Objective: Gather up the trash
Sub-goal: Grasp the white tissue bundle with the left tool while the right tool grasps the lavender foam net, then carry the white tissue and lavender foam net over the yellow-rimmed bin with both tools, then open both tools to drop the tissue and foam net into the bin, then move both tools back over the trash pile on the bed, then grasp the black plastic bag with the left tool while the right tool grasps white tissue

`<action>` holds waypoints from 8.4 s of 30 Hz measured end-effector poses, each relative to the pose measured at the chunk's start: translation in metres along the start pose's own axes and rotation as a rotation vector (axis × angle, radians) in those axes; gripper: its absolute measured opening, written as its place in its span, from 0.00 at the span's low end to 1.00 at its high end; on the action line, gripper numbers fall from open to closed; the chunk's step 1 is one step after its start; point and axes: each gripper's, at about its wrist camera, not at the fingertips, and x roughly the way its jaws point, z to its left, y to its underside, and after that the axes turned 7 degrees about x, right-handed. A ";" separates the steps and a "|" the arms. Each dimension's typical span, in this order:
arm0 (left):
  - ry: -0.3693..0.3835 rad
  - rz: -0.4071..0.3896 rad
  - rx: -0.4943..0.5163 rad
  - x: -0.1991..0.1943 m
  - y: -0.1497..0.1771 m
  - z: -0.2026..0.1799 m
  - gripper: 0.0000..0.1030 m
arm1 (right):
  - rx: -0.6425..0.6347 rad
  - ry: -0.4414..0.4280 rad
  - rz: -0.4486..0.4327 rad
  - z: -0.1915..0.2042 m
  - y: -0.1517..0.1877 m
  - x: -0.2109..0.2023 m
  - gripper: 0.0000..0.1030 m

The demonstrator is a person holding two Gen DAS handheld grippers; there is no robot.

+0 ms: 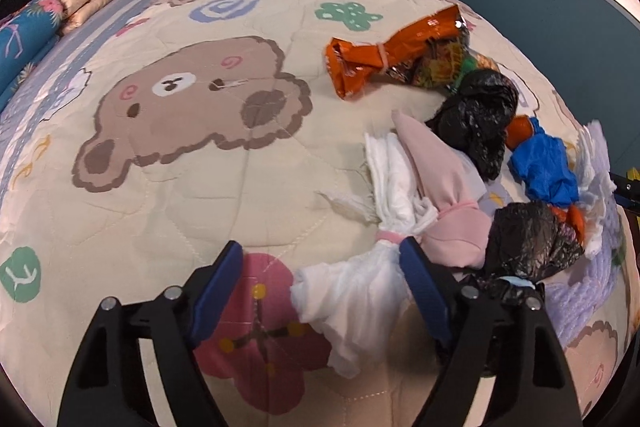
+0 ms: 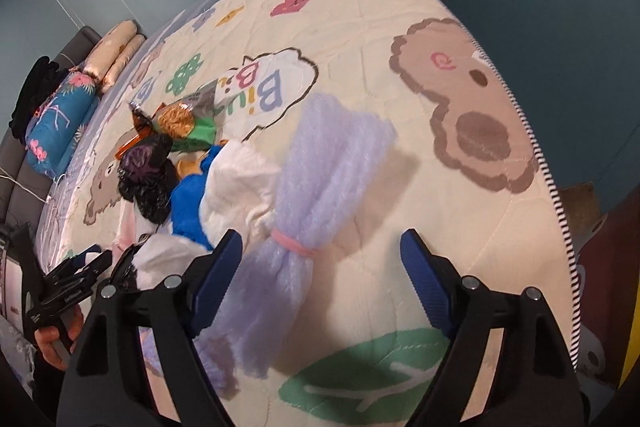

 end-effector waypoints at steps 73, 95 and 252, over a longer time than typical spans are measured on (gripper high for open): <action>0.403 -0.307 0.150 -0.148 -0.066 -0.213 0.09 | 0.062 -0.101 -0.291 -0.123 0.047 -0.239 0.24; 0.600 -0.289 0.367 -0.138 -0.102 -0.399 0.09 | 0.207 0.099 -0.456 -0.235 0.027 -0.308 0.25; 0.234 -0.102 -0.019 -0.040 0.023 -0.063 0.37 | -0.163 -0.078 0.015 0.064 -0.014 -0.009 0.16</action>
